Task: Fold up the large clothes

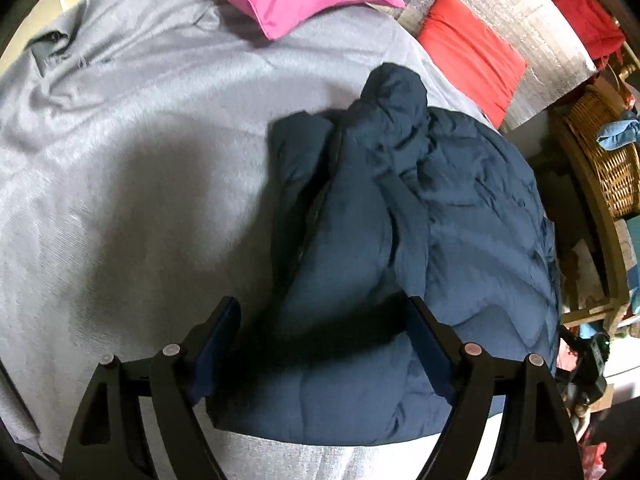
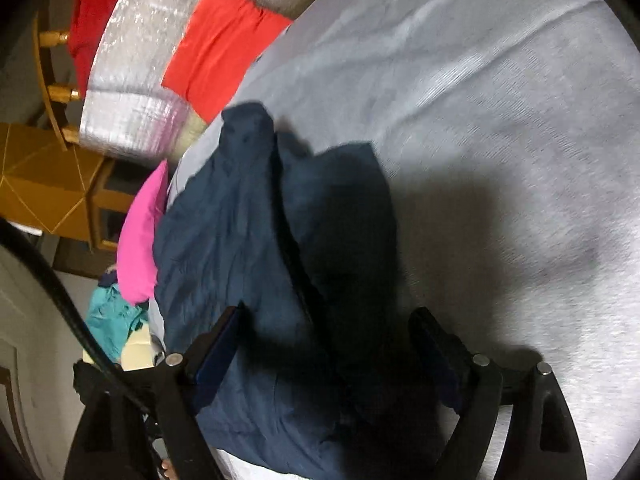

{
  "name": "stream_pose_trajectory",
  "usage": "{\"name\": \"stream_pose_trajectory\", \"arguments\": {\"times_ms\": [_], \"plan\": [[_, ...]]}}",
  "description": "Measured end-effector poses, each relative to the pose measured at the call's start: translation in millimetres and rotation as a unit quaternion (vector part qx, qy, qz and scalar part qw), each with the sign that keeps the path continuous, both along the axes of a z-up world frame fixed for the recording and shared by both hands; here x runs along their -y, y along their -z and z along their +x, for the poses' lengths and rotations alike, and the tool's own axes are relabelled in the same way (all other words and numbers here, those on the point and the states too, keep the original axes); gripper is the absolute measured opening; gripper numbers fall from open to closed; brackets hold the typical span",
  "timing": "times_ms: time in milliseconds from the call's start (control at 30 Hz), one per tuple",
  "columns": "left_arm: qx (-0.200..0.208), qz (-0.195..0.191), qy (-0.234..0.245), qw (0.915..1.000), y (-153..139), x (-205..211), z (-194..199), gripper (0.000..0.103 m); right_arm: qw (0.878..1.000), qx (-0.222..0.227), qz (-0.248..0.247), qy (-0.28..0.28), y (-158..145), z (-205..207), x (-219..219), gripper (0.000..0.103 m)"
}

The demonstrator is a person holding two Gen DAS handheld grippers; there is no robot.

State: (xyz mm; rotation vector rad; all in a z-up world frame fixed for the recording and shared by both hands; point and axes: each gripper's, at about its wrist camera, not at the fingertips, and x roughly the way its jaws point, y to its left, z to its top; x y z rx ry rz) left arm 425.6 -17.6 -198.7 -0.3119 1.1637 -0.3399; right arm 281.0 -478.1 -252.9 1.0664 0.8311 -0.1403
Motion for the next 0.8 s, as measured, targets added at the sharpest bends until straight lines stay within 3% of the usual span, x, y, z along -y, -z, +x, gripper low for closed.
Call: {"name": "stream_pose_trajectory", "arguments": {"times_ms": [67,167,233,333,433,567,633,700,800], "plan": [[-0.008,-0.018,0.000,0.9998,6,-1,1,0.084,1.000,0.005,-0.023,-0.006,-3,5,-8,0.088],[-0.017,-0.056,-0.007,0.9983,13,-3,6,0.084,0.999,0.009,-0.043,-0.014,-6,14,-22,0.075],[-0.010,-0.063,-0.002,0.9980,12,-1,6,0.072,0.997,0.007,-0.074,-0.016,-12,17,-32,0.069],[0.003,-0.059,0.005,0.9982,6,2,2,0.065,0.995,0.027,-0.094,-0.010,-25,14,-41,0.062],[0.005,-0.063,0.004,0.9980,5,2,0,0.064,0.994,0.053,-0.097,-0.007,-34,10,-43,0.062],[-0.015,-0.073,-0.013,0.9972,15,-5,3,0.075,0.998,0.002,-0.067,0.001,-9,13,-34,0.068],[-0.017,-0.064,-0.023,0.9975,15,-8,-1,0.079,0.999,0.007,-0.041,0.011,-9,7,-28,0.068],[-0.011,-0.052,-0.025,0.9983,10,-7,-7,0.079,0.999,0.015,-0.047,0.020,-18,-1,-28,0.074],[0.022,-0.022,-0.030,0.9991,-4,-9,-23,0.079,0.998,0.040,-0.038,0.042,-29,-22,-26,0.078]]}}
